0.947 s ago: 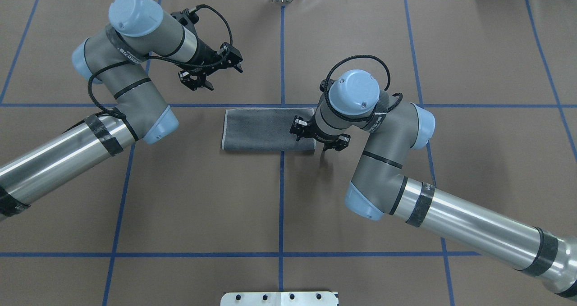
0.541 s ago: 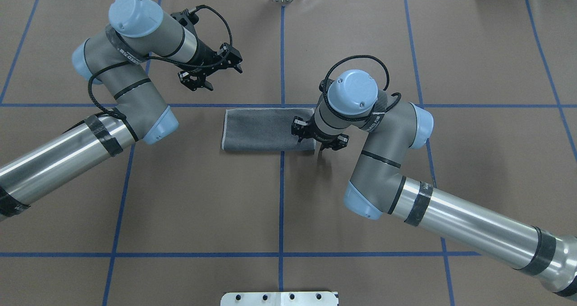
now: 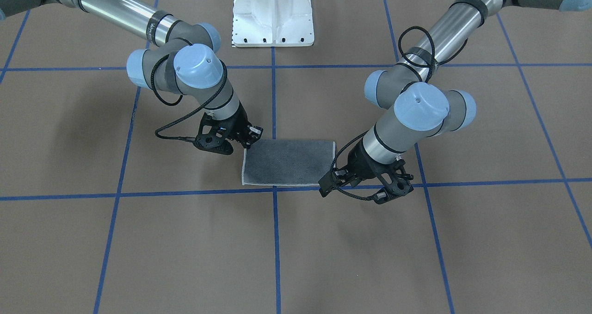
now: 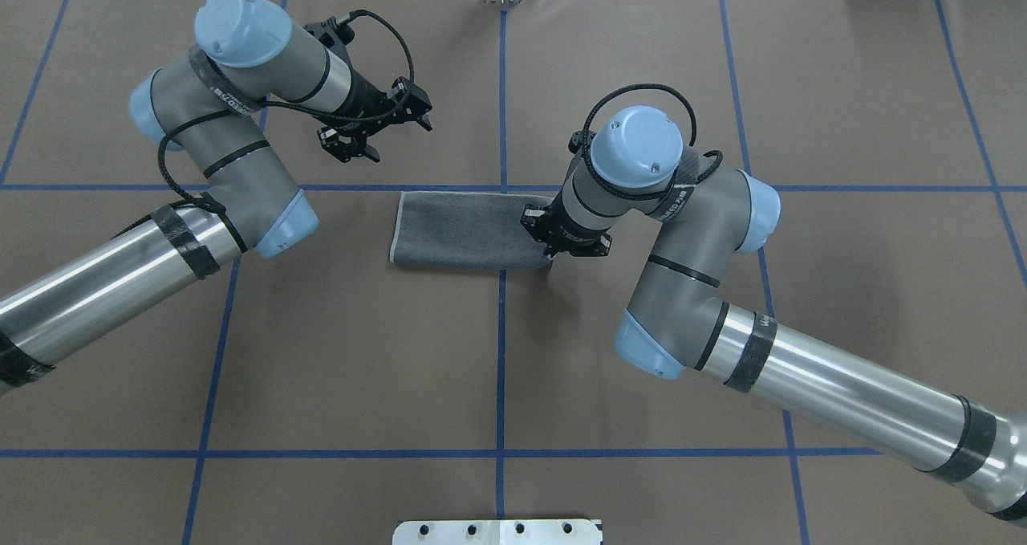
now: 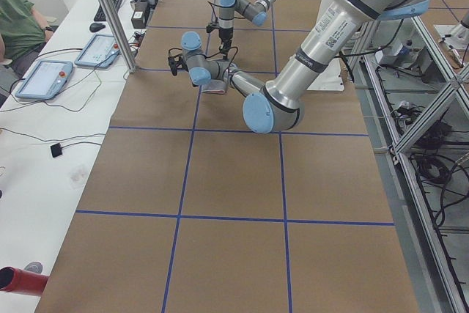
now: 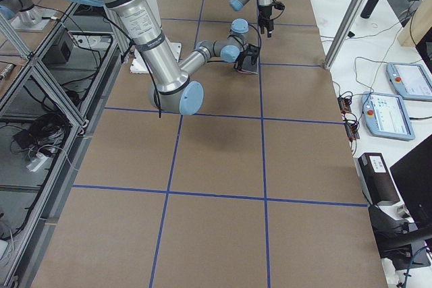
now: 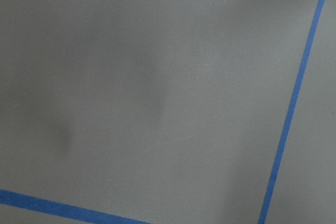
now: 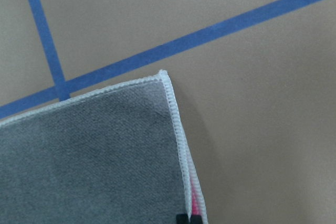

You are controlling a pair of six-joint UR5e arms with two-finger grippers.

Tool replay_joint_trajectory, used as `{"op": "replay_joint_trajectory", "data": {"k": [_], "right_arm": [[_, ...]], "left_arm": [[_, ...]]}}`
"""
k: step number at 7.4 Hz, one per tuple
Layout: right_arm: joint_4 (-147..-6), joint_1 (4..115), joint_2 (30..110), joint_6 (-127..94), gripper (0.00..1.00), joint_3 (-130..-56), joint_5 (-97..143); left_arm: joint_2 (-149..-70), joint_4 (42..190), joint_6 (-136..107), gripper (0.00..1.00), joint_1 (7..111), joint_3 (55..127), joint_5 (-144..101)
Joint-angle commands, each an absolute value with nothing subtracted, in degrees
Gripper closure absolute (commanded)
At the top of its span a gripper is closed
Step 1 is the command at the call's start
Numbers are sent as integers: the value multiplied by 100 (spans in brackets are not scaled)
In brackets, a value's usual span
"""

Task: Fold towel twice with both arms
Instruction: 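Grasp the towel end with the right gripper and fold it toward the robot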

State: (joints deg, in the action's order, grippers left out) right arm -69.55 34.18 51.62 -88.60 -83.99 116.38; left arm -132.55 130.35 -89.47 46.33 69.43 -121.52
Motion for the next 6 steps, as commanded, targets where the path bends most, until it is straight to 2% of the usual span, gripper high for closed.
{"op": "replay_joint_trajectory", "data": {"k": [1, 6], "right_arm": [[-6970, 3490, 5403, -8851, 100, -8988, 12190], [-6935, 2209, 4871, -8982, 100, -9088, 11859]], "left_arm": [[-13263, 13025, -8947, 0, 4658, 6961, -12164], [-13254, 13025, -8938, 0, 4755, 6979, -12173]]}}
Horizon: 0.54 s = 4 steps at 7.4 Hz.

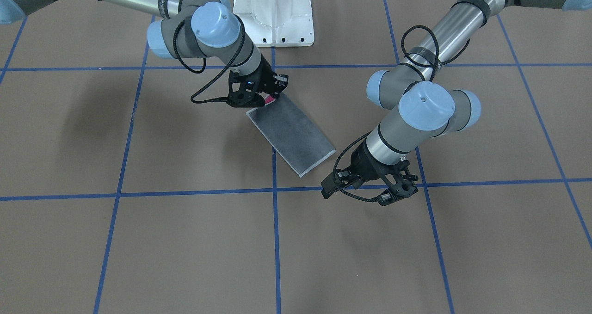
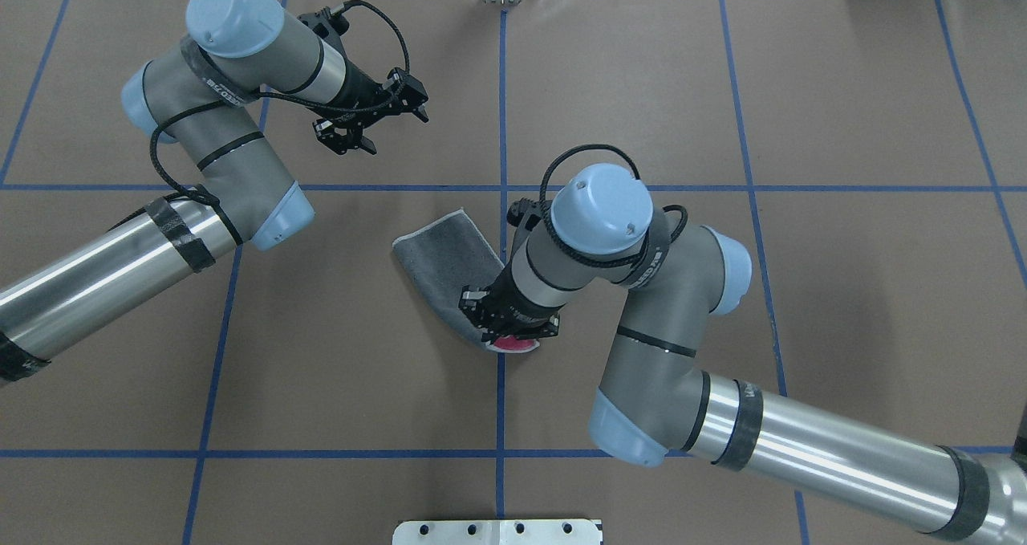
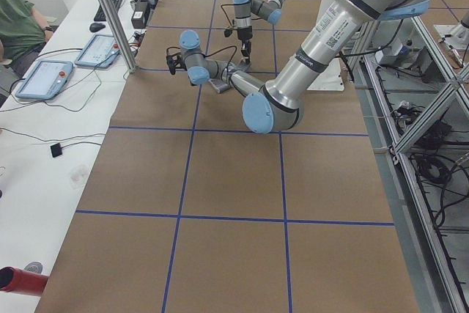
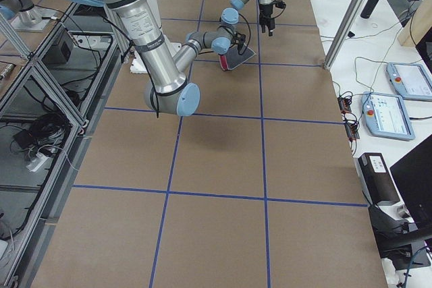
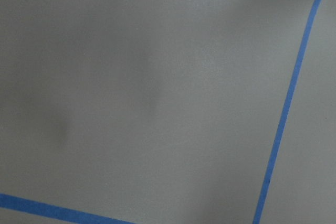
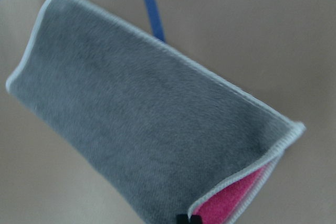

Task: Fold towel twice with both arms
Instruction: 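Grasp the towel end with the right gripper and fold it toward the robot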

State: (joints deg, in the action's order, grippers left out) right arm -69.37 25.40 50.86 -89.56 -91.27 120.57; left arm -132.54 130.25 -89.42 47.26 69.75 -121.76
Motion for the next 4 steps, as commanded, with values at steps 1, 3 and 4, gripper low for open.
{"op": "replay_joint_trajectory", "data": {"k": [1, 3, 4], "right_arm": [[-6926, 2084, 4739, -9017, 100, -9044, 11604], [-6917, 2074, 4527, -9026, 9, -8816, 11584], [-6908, 2092, 4518, -9113, 0, -8815, 11575]], "left_arm": [[-13245, 13025, -8938, 0, 4790, 6970, -12182], [-13167, 13025, -8825, 0, 4790, 6970, -12173], [-13166, 13034, -8824, 0, 4790, 6970, -12182]]}}
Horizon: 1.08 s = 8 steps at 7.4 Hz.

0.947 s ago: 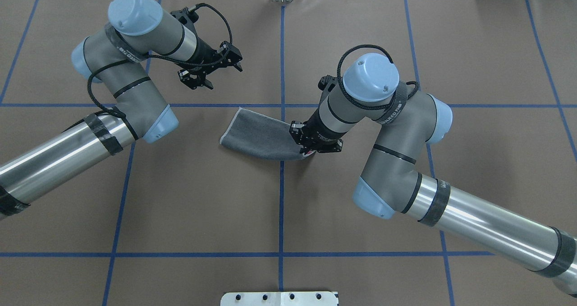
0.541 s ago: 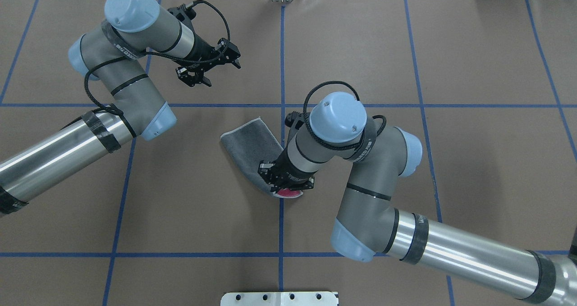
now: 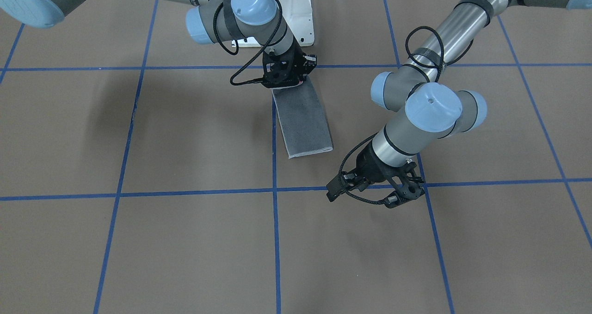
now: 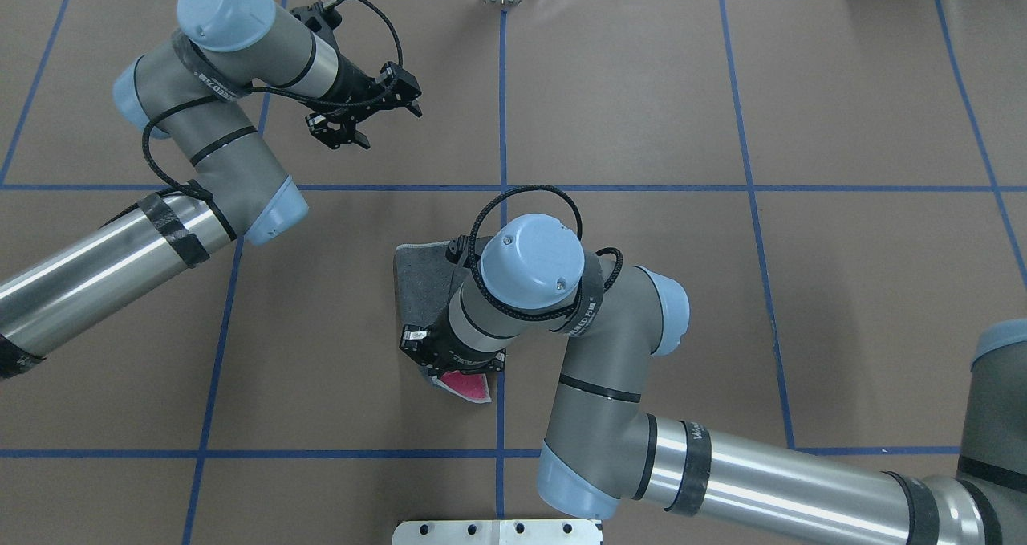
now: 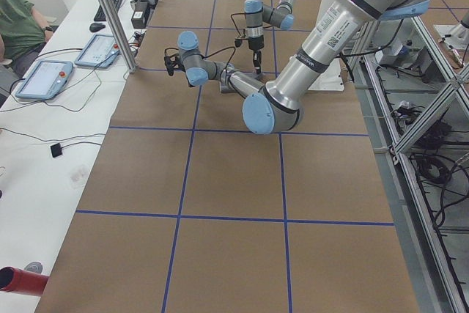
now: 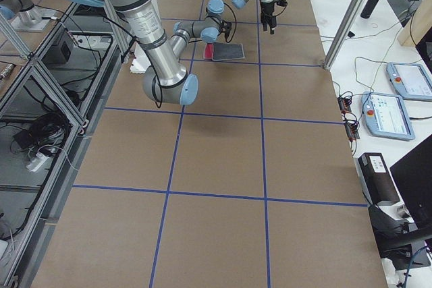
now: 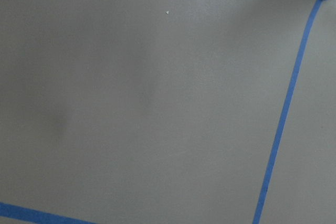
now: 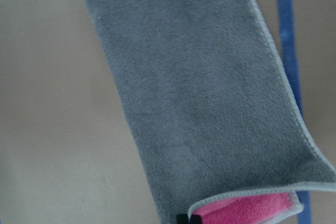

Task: Fold towel twice with both arms
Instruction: 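Release the towel and raise the right gripper while the left gripper approaches the towel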

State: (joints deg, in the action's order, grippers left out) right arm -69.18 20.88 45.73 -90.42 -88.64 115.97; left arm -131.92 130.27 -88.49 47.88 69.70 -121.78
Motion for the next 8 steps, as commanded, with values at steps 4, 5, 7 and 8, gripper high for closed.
{"op": "replay_joint_trajectory", "data": {"k": [4, 5, 7, 8], "right_arm": [[-7014, 3150, 4569, -9449, 0, -9026, 12299], [-6996, 3642, 4892, -9292, 0, -9035, 12644], [-7005, 4426, 5560, -7996, 0, -9035, 13023], [-7022, 4656, 5903, -7345, 0, -9044, 13017]], "left_arm": [[-12730, 12982, -8833, 0, 4808, 7493, -12339], [-12387, 12964, -8911, 0, 4808, 7906, -12453], [-12156, 12457, -9760, 0, 4755, 8513, -12419], [-11877, 12280, -10208, 0, 4555, 9091, -12393]]}}
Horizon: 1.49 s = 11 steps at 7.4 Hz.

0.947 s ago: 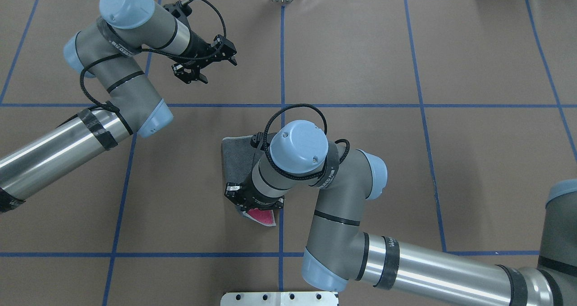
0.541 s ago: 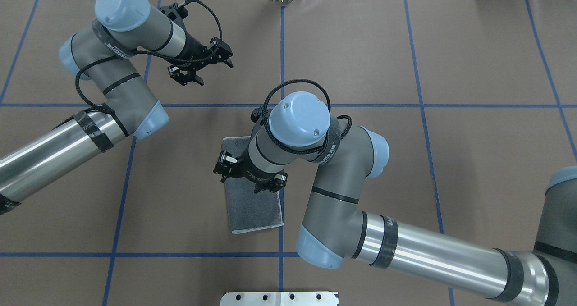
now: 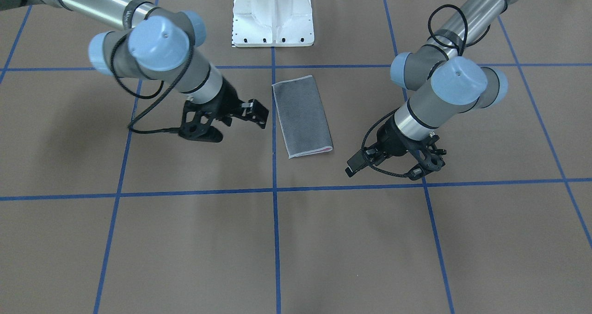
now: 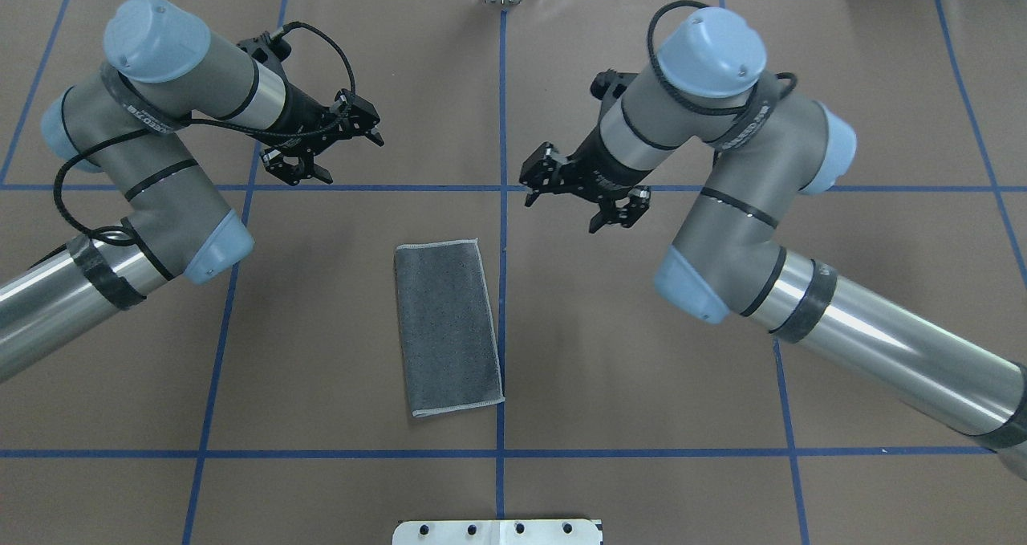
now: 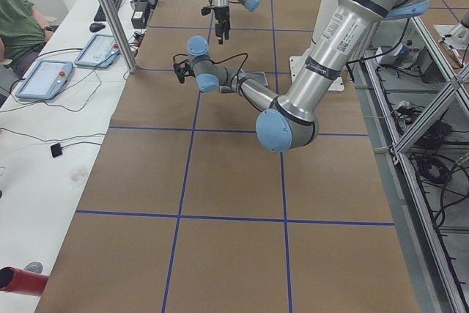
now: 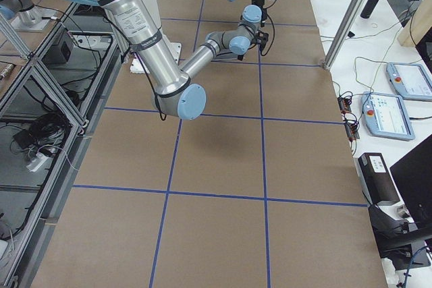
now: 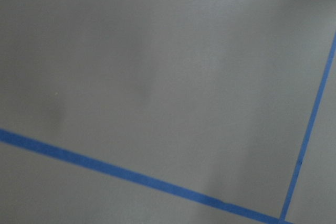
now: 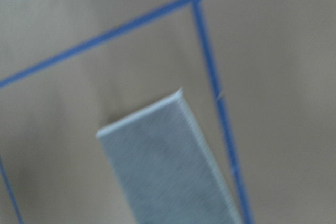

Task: Fold towel twice with both arms
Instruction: 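Release the towel and raise the right gripper while the left gripper approaches the towel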

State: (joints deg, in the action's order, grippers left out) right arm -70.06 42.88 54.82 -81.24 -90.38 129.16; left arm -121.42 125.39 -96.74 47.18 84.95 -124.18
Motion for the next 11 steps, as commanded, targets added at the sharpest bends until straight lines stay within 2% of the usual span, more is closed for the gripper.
{"op": "replay_joint_trajectory", "data": {"k": [1, 4, 7, 9, 11], "right_arm": [[-7196, 4832, 6089, -6634, 0, -9044, 12973], [-7796, 5115, 6108, -5197, 0, -9000, 13016], [-8252, 5063, 6074, -5237, 0, -9027, 13052], [-8244, 5054, 6073, -5282, 0, -8974, 13043], [-8244, 5045, 6064, -5282, 0, -8982, 13043]], "left_arm": [[-11482, 12235, -10561, 0, 4222, 9653, -12210], [-11250, 11341, -11187, 0, 2580, 10554, -10596], [-11233, 11320, -11627, 0, 1550, 10538, -9670], [-11267, 11320, -11646, 1, 1310, 10494, -9624], [-11250, 11320, -11646, 12, 1301, 10468, -9624]]}}
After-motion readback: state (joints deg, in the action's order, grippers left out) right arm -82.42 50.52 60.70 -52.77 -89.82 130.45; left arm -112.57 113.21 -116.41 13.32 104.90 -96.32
